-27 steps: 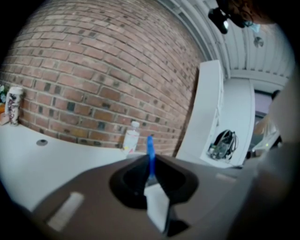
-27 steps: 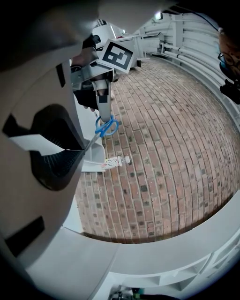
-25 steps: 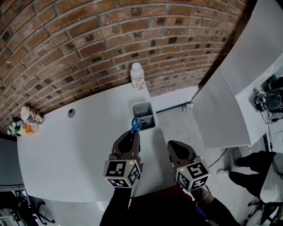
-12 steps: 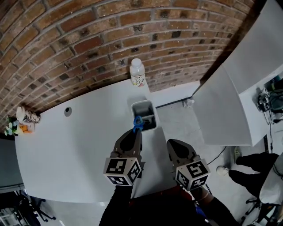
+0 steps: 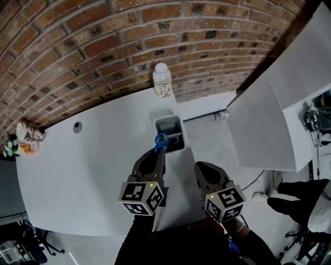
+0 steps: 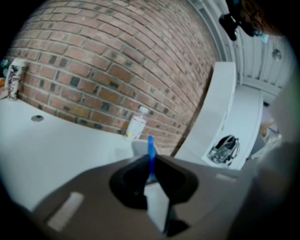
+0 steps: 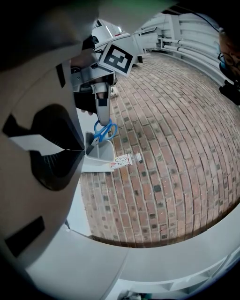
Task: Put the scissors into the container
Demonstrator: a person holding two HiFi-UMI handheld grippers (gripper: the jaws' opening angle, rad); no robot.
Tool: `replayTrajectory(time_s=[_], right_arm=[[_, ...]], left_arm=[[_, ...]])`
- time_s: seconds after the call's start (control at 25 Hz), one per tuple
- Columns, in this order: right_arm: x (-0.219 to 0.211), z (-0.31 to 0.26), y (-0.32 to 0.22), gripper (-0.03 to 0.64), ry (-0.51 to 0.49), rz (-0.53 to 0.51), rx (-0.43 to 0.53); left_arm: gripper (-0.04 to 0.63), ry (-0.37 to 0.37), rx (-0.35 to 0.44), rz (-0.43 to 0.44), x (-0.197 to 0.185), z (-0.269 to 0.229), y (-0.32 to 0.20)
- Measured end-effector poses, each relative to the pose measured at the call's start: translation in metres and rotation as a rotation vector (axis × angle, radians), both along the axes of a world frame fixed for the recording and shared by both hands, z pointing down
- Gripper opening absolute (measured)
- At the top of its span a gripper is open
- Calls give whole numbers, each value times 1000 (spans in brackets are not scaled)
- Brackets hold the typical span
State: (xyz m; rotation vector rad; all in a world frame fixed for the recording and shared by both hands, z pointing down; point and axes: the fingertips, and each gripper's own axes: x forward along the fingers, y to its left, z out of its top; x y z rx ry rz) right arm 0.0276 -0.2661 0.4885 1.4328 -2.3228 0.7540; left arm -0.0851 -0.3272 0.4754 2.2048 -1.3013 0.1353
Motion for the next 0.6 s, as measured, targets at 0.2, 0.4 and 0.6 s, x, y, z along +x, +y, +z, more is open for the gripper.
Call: replayTrajectory(time_s=[0.2,0.4,0.6], right_arm=[[-3,5,1,9,-4,0,-31],[-5,10,1,9,-4,-5,-42],[-7,12,2,9,-4,-7,-49]], left_arm=[[32,-3,-19,-23,-8,6,-4],[37,7,-36,-47,-15,14,-6],[41,5,-48,-54,-18,19,-7]])
